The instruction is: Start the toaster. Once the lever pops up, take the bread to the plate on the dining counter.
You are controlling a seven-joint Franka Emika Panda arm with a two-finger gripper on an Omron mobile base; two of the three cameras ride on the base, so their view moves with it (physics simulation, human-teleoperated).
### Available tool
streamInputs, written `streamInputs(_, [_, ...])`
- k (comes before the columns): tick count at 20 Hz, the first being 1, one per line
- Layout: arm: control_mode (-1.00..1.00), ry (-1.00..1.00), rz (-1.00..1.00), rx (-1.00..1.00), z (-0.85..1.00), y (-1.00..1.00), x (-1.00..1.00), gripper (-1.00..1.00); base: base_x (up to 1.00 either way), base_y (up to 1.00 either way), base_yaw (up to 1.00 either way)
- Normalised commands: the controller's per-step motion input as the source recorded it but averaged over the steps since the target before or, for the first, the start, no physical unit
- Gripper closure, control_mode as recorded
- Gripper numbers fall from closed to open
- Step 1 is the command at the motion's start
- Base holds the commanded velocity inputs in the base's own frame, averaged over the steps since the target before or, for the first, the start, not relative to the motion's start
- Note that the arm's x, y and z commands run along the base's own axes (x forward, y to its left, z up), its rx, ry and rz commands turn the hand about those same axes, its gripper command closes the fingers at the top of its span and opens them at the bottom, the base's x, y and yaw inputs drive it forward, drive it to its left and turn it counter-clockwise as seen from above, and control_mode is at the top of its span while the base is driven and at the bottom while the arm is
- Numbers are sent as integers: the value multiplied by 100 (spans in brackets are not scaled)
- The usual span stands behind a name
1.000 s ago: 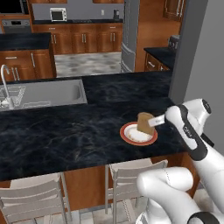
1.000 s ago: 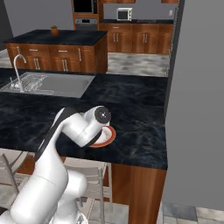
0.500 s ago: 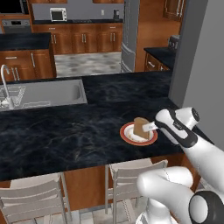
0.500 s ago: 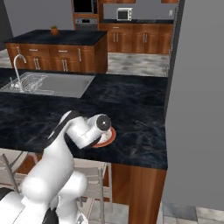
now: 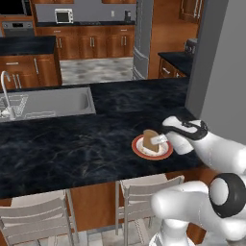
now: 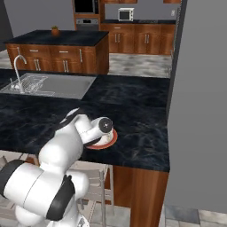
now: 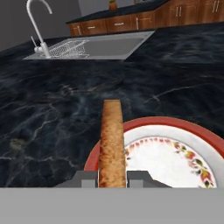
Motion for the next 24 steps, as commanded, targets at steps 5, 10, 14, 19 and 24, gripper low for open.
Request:
streamInputs(5, [-100,0,0,1,-22,0,39,100,0,0,0])
streamInputs(10, [-100,0,0,0,-31,0,13,100,0,0,0])
streamInputs(14, [-100,0,0,0,-29,0,1,100,0,0,0])
streamInputs(19, [-100,0,0,0,-15,0,1,100,0,0,0])
streamInputs(24, [-100,-5,0,0,-3,0,-4,100,0,0,0])
